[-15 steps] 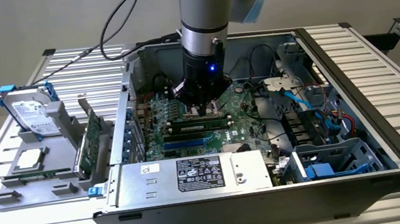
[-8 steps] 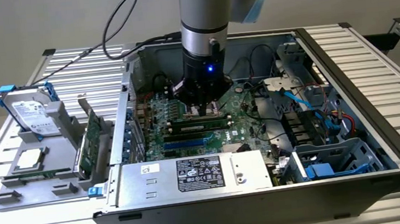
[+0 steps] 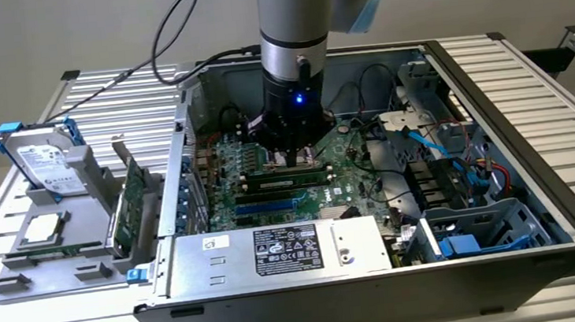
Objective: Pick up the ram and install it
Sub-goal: 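Press down the ram until it locks into place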
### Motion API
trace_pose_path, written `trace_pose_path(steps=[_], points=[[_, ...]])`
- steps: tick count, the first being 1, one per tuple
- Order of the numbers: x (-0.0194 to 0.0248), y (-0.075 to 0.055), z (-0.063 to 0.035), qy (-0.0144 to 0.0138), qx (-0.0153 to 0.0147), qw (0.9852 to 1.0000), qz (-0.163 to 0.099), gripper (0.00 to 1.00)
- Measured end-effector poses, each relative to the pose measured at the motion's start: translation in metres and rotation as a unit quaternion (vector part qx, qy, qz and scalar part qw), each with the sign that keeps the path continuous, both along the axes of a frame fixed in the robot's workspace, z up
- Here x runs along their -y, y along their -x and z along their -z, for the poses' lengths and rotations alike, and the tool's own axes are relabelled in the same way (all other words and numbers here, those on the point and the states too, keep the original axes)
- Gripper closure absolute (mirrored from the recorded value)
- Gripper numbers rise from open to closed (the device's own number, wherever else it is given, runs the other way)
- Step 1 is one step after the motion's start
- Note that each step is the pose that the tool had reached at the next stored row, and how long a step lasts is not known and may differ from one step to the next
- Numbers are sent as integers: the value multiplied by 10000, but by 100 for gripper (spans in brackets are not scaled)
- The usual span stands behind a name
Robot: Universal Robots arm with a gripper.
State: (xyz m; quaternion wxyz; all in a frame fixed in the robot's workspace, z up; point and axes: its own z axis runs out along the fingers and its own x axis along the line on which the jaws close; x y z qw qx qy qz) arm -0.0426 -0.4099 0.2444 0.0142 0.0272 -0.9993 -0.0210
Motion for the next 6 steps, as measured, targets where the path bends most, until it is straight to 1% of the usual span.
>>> trace_pose_path(steps=[6], points=[[0, 0, 0, 0, 0, 10000, 15, 89]])
